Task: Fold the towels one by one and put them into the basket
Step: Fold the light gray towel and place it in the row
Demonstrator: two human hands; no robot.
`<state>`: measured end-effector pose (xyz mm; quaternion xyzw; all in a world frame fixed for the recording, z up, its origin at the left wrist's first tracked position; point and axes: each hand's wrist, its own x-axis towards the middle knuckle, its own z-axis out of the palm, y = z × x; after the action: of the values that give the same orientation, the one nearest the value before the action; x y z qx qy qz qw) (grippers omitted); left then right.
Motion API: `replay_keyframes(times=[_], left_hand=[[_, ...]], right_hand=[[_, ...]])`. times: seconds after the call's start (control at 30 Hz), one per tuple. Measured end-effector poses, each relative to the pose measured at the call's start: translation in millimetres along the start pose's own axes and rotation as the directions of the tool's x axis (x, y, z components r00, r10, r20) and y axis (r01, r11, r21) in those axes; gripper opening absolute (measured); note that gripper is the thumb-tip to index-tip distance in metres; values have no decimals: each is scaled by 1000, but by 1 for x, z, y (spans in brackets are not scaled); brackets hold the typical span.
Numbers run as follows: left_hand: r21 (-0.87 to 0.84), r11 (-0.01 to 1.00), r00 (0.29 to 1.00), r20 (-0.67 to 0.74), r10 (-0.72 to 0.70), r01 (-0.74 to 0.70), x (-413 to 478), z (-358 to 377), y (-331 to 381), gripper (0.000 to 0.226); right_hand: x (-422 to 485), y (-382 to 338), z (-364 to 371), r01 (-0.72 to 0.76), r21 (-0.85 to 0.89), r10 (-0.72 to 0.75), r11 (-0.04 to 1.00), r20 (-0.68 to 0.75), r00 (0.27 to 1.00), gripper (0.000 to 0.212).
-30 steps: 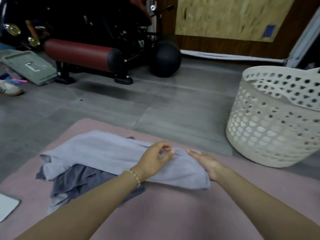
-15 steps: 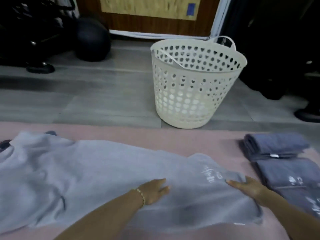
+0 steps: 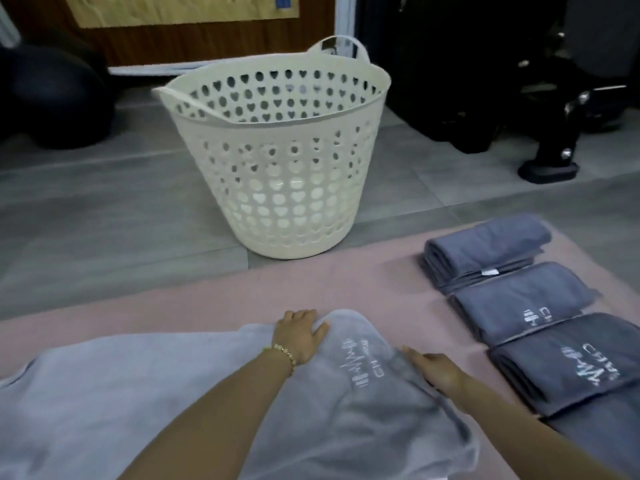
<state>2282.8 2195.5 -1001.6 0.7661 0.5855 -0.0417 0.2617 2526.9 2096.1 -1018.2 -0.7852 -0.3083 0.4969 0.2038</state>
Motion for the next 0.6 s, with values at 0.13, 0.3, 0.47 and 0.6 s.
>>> replay_keyframes(times=[0.13,0.3,0.47,0.6], left_hand=[[5,1000,1000,-19,-18,18,37,19,18,50],[-233,972,998,-57,-34,19,65,16,19,15],[-481,876,997,-48,-64,33,86,-19,53,31],[-539,823,968,-246,50,-179,117,-43,109,23]], right_hand=[[7,20,-3,76,140,-85,987,65,994,28],[14,33,-6,191,158,-206,969,80,975,39],[15,34,-25,214,209,-228,954,44,973,38],[14,33,-34,244,294,-241,924,-47,969,36]])
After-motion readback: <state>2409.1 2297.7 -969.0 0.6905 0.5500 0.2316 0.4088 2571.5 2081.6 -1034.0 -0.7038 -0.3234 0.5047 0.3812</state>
